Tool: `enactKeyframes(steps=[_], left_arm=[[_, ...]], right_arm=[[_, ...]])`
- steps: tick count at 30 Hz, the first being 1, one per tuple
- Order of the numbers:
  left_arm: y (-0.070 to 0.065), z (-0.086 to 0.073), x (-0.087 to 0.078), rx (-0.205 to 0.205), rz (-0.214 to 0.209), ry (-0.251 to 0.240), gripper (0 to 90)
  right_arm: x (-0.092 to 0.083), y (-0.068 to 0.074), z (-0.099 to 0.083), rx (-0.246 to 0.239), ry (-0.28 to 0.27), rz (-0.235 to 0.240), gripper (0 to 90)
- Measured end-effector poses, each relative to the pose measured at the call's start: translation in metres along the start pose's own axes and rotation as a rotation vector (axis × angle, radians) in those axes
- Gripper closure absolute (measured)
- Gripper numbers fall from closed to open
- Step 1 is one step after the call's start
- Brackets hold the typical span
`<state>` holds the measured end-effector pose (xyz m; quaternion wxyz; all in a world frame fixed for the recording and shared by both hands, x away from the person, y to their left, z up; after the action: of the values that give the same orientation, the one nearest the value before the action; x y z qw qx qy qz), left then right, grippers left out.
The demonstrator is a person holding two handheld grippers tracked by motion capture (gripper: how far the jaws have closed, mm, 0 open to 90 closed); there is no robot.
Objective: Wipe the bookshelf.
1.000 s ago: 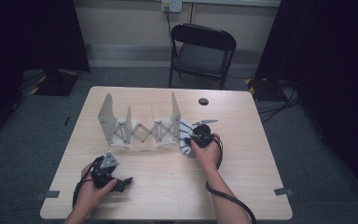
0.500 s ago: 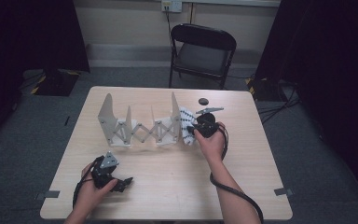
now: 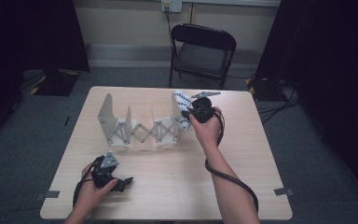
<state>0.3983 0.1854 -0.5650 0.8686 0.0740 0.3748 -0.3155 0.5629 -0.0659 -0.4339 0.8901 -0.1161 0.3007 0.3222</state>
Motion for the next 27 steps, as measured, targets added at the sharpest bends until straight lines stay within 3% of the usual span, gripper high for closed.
enactKeyframes(steps=[11, 27], left_arm=[[0.000, 0.000, 0.000, 0.001, 0.000, 0.001, 0.0], [0.000, 0.000, 0.000, 0.001, -0.001, 0.001, 0.0]], right_arm=[[0.032, 0.002, -0.050, 0.035, 0.075, 0.024, 76.6], [0.050, 0.008, -0.099, 0.098, 0.133, 0.055, 75.9]])
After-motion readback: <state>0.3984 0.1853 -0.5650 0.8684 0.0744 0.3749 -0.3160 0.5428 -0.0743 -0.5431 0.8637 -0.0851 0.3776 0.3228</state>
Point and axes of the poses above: each handheld gripper's, and its own axes: x roughly forward along the jaws, z roughly out of its top, y roughly to its left, the point moved 9 cm from there along x, roughly forward along the jaws, and after that the axes turned 8 degrees about -x, right-handed, at the moved point
